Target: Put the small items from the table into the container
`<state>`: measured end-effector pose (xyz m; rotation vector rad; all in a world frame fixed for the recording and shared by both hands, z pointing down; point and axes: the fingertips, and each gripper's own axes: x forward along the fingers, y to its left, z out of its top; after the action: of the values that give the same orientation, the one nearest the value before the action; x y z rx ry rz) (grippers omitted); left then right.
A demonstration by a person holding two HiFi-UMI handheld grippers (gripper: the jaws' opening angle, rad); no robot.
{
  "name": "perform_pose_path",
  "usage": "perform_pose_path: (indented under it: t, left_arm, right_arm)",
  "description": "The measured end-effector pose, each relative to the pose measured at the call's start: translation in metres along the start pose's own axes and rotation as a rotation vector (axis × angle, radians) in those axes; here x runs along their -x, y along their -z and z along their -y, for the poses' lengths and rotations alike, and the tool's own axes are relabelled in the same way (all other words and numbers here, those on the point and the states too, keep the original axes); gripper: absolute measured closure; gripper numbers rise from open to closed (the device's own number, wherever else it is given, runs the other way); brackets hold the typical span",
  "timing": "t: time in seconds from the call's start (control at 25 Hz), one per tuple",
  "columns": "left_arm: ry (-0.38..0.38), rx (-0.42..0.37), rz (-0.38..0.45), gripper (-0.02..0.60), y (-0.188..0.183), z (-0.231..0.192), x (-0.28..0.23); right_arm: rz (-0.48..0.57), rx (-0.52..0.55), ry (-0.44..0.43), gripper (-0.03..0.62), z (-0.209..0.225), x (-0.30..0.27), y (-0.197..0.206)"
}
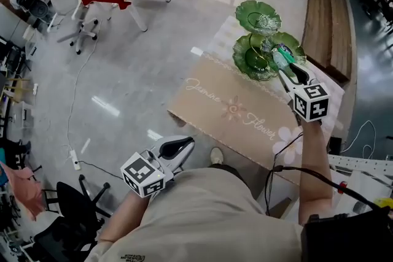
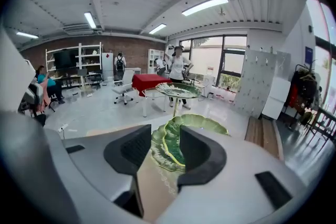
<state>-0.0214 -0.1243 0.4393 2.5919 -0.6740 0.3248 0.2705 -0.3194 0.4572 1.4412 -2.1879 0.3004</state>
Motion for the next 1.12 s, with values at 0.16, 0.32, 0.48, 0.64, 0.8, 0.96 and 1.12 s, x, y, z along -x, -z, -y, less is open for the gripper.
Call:
perform_pose_path:
  t: [0.16,0.32,0.48,0.64,0.8,0.96,1.12]
  left_arm:
    - [0.073,-0.026,-0.010,0.572,0.006,0.002,0.026]
    - [0.145,-0.052,-0.020,0.572,0.014,0.005,0.060]
    - [0.228,-0.082,-0.043,0.572,0.030,0.012,0.092]
    - [0.289,-0.100,-0.059,0.572,0.049,0.021,0.127]
    - [0.328,-0.091,-0.072,0.572,0.067,0.030,0.156]
    - [0.373,-0.099,-0.088,0.572,0.083,0.048,0.179]
    - [0.413,-0.116,-0.087,0.572,0.088,0.064,0.192]
  right_arm:
    - [0.042,-0.050,-0.019,0.508,-0.075,0.036,0.017]
    - [0.037,-0.126,-0.078,0.565,-0.172,0.061,0.049]
    - [0.037,-0.196,-0.084,0.571,-0.254,0.090,0.076]
    - [0.050,-0.214,-0.081,0.574,-0.325,0.118,0.089]
    - [0.062,-0.241,-0.058,0.576,-0.379,0.146,0.101]
    - [0.067,-0.258,-0.057,0.577,-0.424,0.170,0.109]
    - [0.068,-0.232,-0.051,0.579,-0.456,0.187,0.109]
